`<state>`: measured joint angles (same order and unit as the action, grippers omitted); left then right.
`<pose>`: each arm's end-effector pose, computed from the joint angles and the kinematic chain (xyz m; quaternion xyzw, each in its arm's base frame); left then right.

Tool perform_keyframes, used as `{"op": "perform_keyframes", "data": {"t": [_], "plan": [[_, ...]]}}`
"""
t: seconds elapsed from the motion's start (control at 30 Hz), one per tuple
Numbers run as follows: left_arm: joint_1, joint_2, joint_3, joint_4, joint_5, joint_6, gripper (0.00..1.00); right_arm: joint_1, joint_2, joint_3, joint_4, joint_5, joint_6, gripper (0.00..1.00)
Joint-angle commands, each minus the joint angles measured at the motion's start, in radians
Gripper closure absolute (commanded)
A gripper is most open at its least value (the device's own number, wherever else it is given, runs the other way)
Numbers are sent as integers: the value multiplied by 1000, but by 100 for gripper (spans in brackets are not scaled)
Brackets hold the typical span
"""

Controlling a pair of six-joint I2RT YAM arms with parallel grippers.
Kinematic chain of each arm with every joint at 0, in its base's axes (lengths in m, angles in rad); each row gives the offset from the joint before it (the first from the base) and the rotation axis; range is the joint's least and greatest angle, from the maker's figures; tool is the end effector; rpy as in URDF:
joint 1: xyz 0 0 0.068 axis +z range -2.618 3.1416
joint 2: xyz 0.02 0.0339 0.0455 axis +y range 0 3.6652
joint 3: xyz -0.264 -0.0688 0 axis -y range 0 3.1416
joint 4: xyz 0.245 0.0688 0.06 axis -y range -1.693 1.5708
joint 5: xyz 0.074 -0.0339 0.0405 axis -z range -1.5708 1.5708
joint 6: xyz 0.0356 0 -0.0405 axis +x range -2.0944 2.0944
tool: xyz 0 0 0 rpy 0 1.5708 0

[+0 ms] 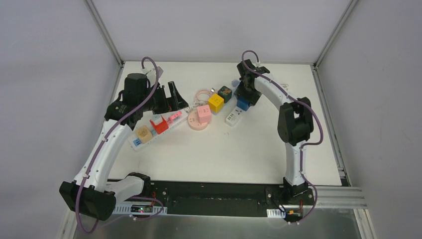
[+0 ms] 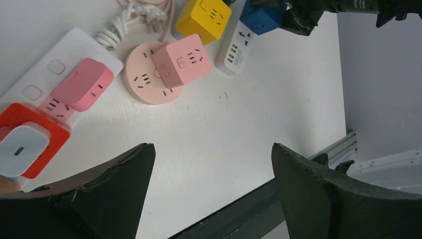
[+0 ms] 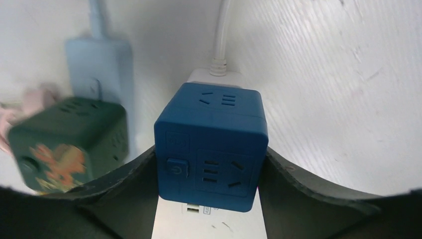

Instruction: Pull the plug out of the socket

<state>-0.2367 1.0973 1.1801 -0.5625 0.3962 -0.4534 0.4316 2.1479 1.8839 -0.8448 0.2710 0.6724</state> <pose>0.2239 -0.0681 0.3792 0.0109 0.8443 -0.3304 0.4218 0.4259 0.1856 0.2318 0.1466 0.9538 0.0070 0.2621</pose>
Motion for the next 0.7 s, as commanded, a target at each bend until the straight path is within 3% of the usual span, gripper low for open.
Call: {"op": "perform_keyframes", "data": {"t": [0.0, 0.2, 0.27, 0.37, 0.6, 0.67], "plan": [[-55, 18, -17, 49, 92, -11, 10, -2, -149, -146, -41, -131, -144, 42], [-180, 85, -43, 121, 101, -32, 10, 4, -312, -391, -5, -137, -169, 37], [-223, 122, -49, 172, 108, -54, 11, 5, -374, -456, 43, -140, -166, 26], [-285, 195, -64, 284, 108, -117, 11, 6, -414, -464, 90, -154, -151, 1], [-422, 439, 66, 341, 44, -192, 12, -6, -390, -409, 55, -124, -111, 1], [-446, 490, 86, 367, 20, -209, 16, -10, -391, -431, 59, -128, -102, 5]]}}
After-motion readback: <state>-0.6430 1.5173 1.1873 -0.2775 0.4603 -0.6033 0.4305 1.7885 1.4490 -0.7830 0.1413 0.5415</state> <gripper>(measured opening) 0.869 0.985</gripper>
